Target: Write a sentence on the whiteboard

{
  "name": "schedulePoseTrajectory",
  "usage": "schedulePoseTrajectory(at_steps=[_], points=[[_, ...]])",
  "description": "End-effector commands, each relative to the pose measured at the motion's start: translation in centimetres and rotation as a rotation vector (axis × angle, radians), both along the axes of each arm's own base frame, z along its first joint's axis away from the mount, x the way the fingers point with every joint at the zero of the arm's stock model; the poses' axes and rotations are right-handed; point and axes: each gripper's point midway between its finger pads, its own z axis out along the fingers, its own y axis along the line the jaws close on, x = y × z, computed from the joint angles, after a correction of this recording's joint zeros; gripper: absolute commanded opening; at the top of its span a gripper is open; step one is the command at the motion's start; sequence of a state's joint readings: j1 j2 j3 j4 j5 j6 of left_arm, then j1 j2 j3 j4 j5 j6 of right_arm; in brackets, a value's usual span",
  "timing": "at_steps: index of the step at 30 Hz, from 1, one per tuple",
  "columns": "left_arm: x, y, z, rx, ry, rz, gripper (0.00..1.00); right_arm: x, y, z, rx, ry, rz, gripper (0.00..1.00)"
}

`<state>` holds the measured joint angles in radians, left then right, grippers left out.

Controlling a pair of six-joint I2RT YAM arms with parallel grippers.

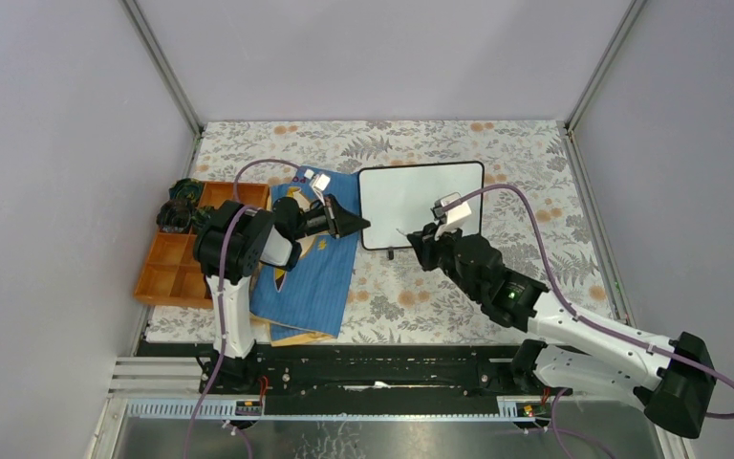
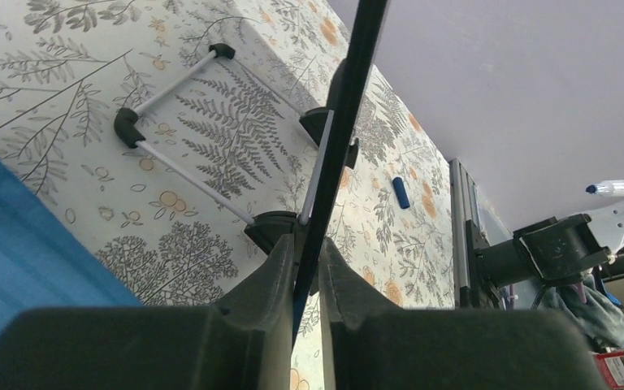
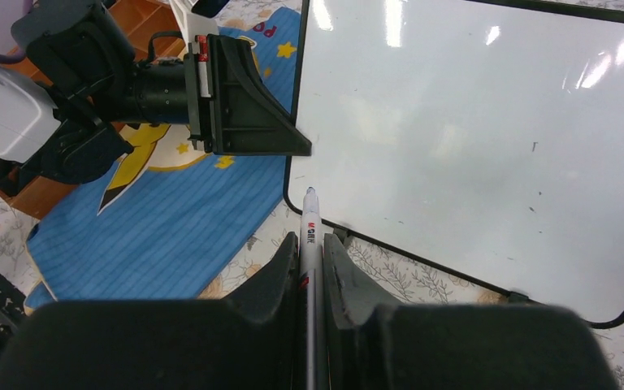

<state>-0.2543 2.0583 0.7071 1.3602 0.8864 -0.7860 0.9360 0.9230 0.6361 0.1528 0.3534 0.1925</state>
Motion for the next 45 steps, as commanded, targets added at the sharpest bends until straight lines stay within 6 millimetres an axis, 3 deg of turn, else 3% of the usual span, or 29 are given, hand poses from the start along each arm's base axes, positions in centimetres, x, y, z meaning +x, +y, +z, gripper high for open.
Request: schedulePoseTrajectory(at_steps=[1, 8, 15, 29, 37, 42, 45], points=[[0.6, 0.2, 1.1, -0.008, -0.107, 0.02, 0.15, 1.2, 1.5, 4.4, 0.114, -0.069, -0.021, 0.0], [0.4, 0.3, 0.2, 0.008, -0.105, 0.021, 0.07, 3.3, 2.1, 5.1, 0.136, -0.096, -0.096, 0.0], [-0.2, 0.6, -0.6, 0.033, -0.14, 0.02, 0.0, 3.5, 2.6, 4.6, 0.129, -0.088, -0.089, 0.0], [-1.4, 0.7, -1.6, 0.069, -0.218, 0.01, 0.0, 3.7, 1.2, 1.6, 0.066, -0.086, -0.142, 0.0], [-1.2, 0.6, -1.4, 0.072, -0.225, 0.013, 0.0, 4.9, 2.5, 2.5, 0.087, -0.113, -0.152, 0.0], [-1.0, 0.6, -0.5, 0.064, -0.234, 0.02, 0.36, 5.1, 3.4, 2.8, 0.096, -0.106, -0.131, 0.0], [-1.0, 0.6, 0.1, 0.057, -0.244, 0.025, 0.46, 5.0, 3.2, 2.7, 0.094, -0.105, -0.13, 0.0]])
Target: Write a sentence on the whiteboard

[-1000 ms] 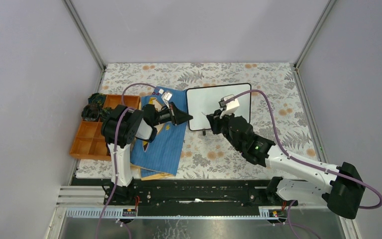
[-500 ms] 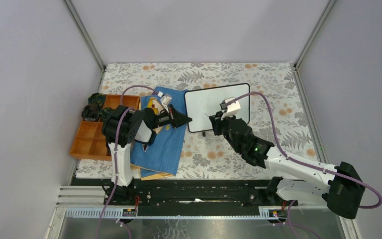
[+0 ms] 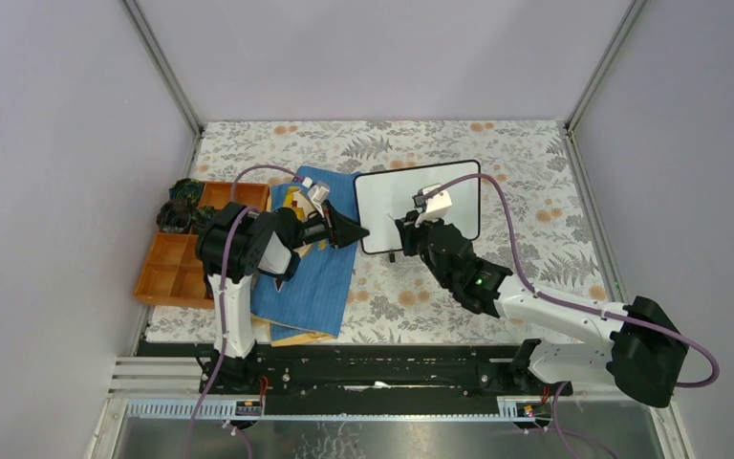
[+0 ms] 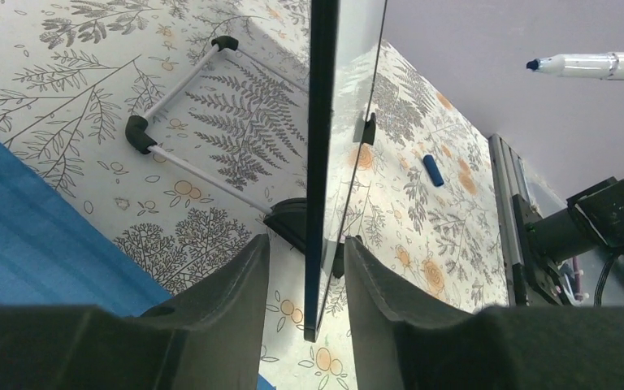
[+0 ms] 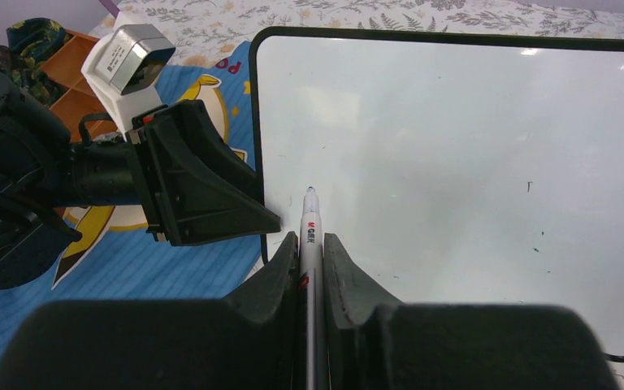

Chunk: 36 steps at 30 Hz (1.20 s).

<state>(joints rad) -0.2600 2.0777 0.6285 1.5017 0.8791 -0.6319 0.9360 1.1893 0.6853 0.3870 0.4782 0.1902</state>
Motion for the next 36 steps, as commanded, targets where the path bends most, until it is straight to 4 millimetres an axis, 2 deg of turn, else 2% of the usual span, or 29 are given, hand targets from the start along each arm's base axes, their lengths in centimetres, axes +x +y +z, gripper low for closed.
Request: schedulePoseTrajectory(at_steps=[1, 6, 11, 24, 36], points=[[0.3, 0.1, 1.3, -0.002, -0.066, 0.02, 0.49, 0.5, 0.6, 4.1, 0.094, -0.077, -0.008, 0.0], [0.4, 0.1, 2.6, -0.031, -0.077, 0.025, 0.58, 0.3, 0.5, 4.0, 0.091, -0.073, -0.001, 0.0], [0.7, -0.1, 3.1, -0.068, -0.051, 0.011, 0.59, 0.0, 0.8, 4.4, 0.102, -0.076, 0.019, 0.0], [0.8, -0.5, 2.4, -0.077, -0.014, -0.015, 0.39, 0.9, 2.0, 4.9, 0.105, -0.098, 0.027, 0.0], [0.7, -0.5, 2.3, -0.07, -0.022, -0.015, 0.36, 3.3, 2.9, 5.2, 0.129, -0.154, -0.054, 0.0]])
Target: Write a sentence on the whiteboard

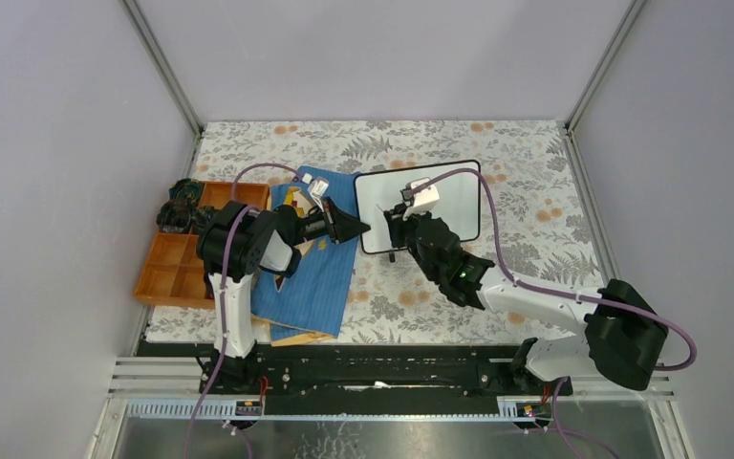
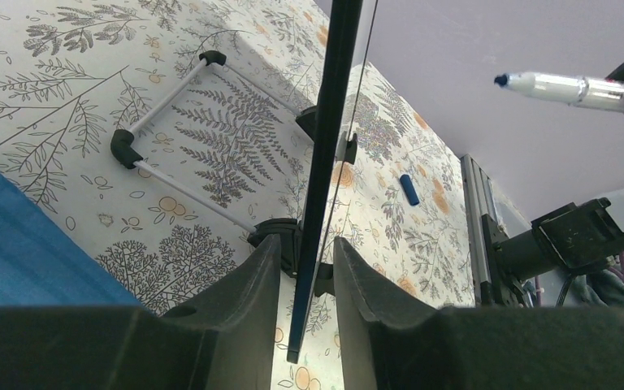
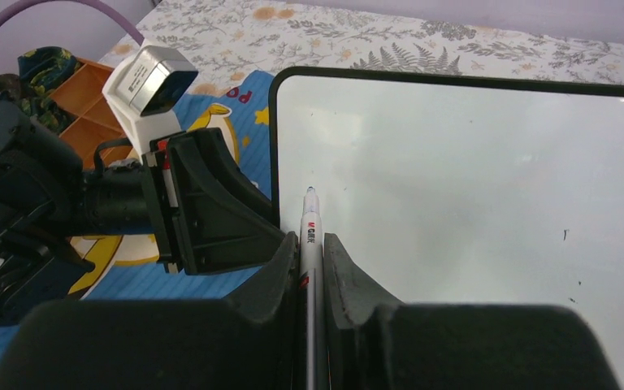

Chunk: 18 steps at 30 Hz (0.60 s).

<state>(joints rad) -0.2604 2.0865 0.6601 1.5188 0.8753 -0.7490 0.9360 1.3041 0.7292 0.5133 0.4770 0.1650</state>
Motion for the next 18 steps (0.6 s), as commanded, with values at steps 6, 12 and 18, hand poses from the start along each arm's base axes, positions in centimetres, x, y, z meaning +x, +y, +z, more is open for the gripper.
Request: schedulePoseTrajectory(at_steps=[6, 12, 18], points=[[0.2, -0.2, 1.2, -0.01, -0.089, -0.013, 0.3, 2.8, 1.3, 4.9, 0.1, -0.134, -0.089, 0.0], [0.2, -0.2, 1.3, -0.009, -0.096, -0.017, 0.26, 3.2, 1.9, 4.7, 0.088, -0.135, -0.088, 0.0], [0.1, -0.2, 1.4, -0.009, -0.101, -0.019, 0.25, 3.7, 2.2, 4.6, 0.09, -0.132, -0.094, 0.0]])
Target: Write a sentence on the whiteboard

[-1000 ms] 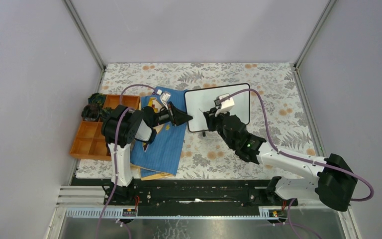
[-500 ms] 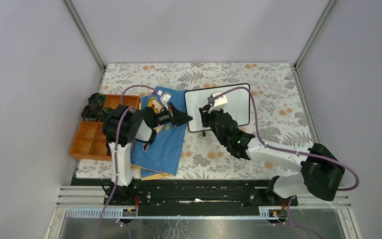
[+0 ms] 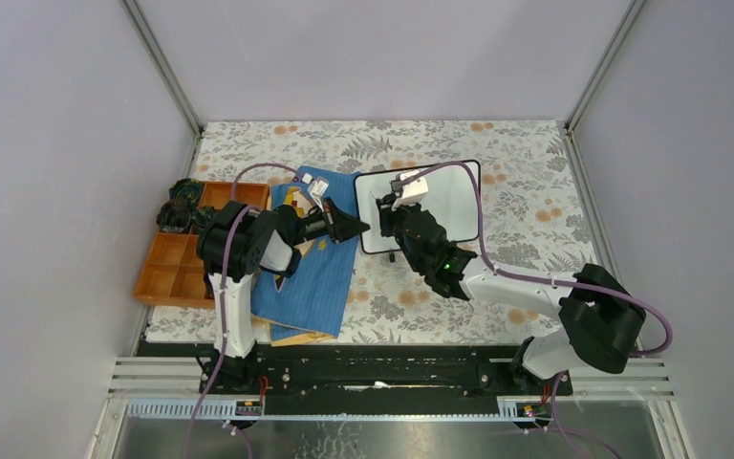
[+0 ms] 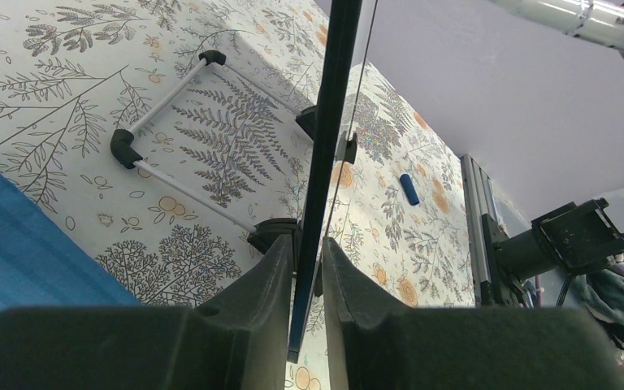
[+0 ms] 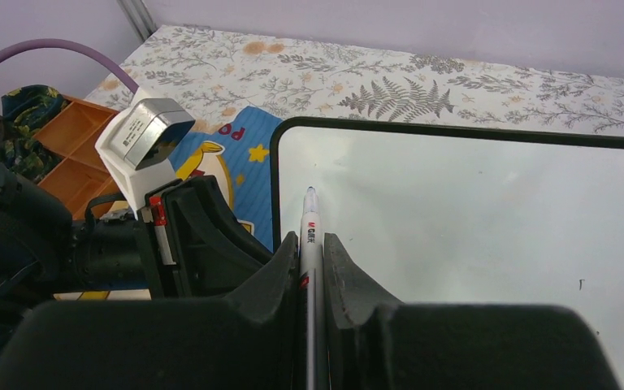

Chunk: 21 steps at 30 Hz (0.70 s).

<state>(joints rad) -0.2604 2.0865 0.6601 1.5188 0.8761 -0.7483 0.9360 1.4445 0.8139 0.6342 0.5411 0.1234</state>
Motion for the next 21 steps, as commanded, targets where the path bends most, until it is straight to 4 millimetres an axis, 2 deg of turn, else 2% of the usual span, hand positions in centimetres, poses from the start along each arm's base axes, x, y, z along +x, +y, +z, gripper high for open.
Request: schedulePoseTrajectory(at_steps=[1, 21], points=[[0.1, -0.3, 1.4, -0.009, -0.1, -0.02, 0.25, 1.1, 0.6, 3.6, 0.083, -0.069, -0.034, 0.0], [-0.1, -0.5, 1.1, -0.003, -0.098, -0.026, 0.16, 3.1, 0.2, 1.7, 0.109, -0.002, -0.054, 0.0]])
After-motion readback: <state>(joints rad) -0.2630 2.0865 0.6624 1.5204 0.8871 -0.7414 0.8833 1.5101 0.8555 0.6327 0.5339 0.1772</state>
